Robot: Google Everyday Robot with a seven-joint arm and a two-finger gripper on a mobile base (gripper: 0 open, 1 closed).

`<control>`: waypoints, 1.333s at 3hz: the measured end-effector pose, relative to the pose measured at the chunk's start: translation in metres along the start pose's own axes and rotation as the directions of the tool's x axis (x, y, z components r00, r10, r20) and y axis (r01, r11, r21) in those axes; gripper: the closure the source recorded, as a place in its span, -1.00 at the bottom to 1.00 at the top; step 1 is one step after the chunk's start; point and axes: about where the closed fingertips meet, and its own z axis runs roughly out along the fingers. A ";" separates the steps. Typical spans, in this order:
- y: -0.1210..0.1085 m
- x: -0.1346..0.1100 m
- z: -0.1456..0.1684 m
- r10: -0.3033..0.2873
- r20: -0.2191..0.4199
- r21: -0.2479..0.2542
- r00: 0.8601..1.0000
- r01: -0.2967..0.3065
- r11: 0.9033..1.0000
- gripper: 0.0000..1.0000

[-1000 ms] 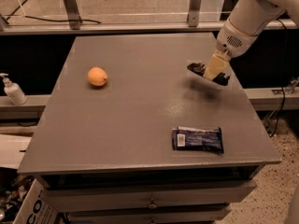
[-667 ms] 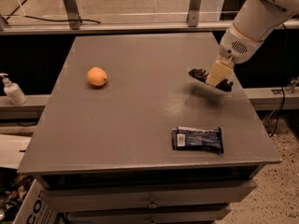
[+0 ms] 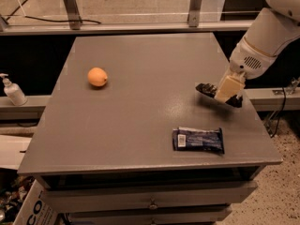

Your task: Move rxbar chocolate near rxbar blueberry

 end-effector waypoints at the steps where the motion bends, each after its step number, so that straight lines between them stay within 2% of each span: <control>1: 0.019 0.004 0.007 -0.010 -0.006 -0.030 1.000 0.010 1.000 1.00; 3: 0.054 0.001 0.010 -0.019 0.030 -0.113 0.999 0.022 0.993 1.00; 4: 0.061 -0.002 0.011 -0.004 0.050 -0.168 0.999 0.012 0.986 0.62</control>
Offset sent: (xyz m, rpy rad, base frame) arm -0.0639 0.0289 -0.0043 0.0706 0.0891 0.0621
